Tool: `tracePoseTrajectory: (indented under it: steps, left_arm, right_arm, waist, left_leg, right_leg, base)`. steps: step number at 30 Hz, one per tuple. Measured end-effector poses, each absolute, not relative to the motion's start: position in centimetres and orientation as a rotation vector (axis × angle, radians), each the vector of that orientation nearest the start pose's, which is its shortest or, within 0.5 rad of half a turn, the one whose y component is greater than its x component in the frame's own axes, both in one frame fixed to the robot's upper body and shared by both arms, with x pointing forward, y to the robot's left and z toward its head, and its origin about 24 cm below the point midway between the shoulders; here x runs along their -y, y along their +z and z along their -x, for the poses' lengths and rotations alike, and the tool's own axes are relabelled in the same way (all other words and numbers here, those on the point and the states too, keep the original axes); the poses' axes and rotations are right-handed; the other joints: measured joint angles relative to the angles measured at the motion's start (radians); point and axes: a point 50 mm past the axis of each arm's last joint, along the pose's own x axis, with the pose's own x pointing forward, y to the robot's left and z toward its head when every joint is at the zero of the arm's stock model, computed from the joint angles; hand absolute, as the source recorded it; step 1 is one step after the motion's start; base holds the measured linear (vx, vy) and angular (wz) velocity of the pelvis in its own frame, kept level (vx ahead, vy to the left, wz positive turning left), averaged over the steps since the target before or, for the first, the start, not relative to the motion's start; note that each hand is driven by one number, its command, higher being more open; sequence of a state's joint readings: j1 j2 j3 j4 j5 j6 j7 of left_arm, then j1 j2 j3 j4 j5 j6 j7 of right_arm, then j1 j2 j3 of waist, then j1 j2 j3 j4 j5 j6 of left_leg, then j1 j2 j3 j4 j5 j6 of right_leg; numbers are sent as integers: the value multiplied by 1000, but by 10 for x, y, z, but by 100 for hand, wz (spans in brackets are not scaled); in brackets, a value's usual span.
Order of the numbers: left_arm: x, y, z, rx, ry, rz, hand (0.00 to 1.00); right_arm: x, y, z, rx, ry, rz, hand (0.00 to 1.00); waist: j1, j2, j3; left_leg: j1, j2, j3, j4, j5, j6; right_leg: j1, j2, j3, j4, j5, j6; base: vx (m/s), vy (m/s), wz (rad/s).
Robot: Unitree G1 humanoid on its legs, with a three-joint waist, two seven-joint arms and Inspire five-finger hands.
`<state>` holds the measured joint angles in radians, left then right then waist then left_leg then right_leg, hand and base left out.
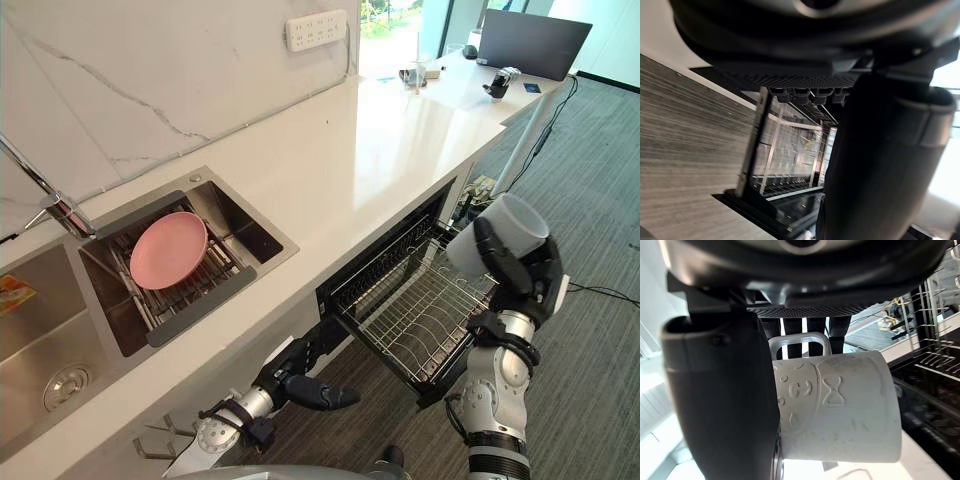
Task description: Walk over to the sink, pick up the cup, carry it to the dishwasher, place the cup inside the dishwasher, then close the dishwasher door
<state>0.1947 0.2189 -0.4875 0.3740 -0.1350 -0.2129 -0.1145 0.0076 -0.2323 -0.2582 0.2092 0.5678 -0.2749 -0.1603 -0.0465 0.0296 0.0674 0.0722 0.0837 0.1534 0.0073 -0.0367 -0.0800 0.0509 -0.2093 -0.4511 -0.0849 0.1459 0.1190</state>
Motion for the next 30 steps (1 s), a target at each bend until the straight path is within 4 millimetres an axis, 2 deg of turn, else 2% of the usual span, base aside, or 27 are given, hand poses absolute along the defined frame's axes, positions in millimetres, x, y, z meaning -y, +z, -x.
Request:
tracePoseTrajectory:
  steps: [1, 6, 11, 12, 15, 18, 21, 24, 28, 30]
  left_arm:
    - [-106, -75, -155, -437, -485, -64, 100]
    - [-143, -106, -135, -632, -312, -170, 100]
    - [-161, -120, -117, -753, -234, -208, 100]
    - [-163, -123, -113, -779, -227, -211, 100]
    - [-168, -123, -115, -784, -191, -202, 100]
    - [-173, -121, -124, -764, -123, -187, 100]
    - [-177, -121, -128, -758, -73, -162, 100]
    - [-183, -119, -131, -748, 0, -126, 100]
    - [-184, -119, -134, -742, 40, -80, 100]
    - [-183, -118, -138, -727, 64, -48, 100]
  right_arm:
    - [279, 34, -231, 136, -520, -314, 0]
    - [267, 5, -229, -51, -433, -146, 0]
    - [269, -7, -226, -127, -422, -31, 0]
    - [271, -8, -227, -136, -420, 1, 0]
    - [275, -2, -237, -135, -419, 50, 0]
    - [281, 15, -258, -103, -429, 101, 0]
    - [288, 30, -270, -69, -438, 134, 0]
    - [292, 40, -278, -67, -443, 176, 0]
    - [298, 38, -279, -105, -454, 198, 0]
    - [301, 39, -279, -116, -462, 235, 0]
  waist:
    - [0, 0, 1]
    - [1, -9, 18]
    - [3, -13, 55]
    - [3, -6, 62]
    - [1, -3, 90]
    - [7, 3, 147]
    - [9, 14, 190]
    - [18, 28, 234]
    - [28, 47, 268]
    - [29, 65, 302]
  left_leg:
    - [0, 0, 0, 0, 1, 0]
    - [0, -1, -10, -21, 13, -4]
    - [-12, -4, -30, -39, 31, -4]
    - [-26, -8, -39, -39, 37, 1]
    - [-57, -17, -58, -38, 52, 4]
    - [-97, -29, -74, -27, 60, 7]
    - [-133, -40, -85, -5, 60, 7]
    - [-157, -49, -88, 12, 60, 8]
    - [-196, -57, -105, 32, 64, 13]
    - [-219, -64, -119, 33, 75, 25]
  right_leg:
    - [0, 0, 0, 0, 0, 0]
    - [0, 0, -11, 0, 0, 0]
    - [-7, -4, -32, 0, 0, 0]
    - [-14, -9, -42, 0, 0, 0]
    - [-34, -18, -60, 0, 5, 2]
    - [-57, -30, -76, 0, 14, 4]
    - [-73, -44, -94, 4, 19, 7]
    - [-89, -57, -99, 18, 19, 7]
    - [-117, -71, -99, 40, 18, 8]
    - [-136, -83, -99, 62, 15, 13]
  base:
    - [-46, -19, 2]
    - [-60, -19, 6]
    - [-26, -9, 13]
    - [-14, 3, 23]
    - [-9, 11, 24]
    - [-22, 20, 18]
    - [-17, 25, 20]
    - [-16, 34, 16]
    - [-61, 30, 14]
    - [-94, 31, 21]
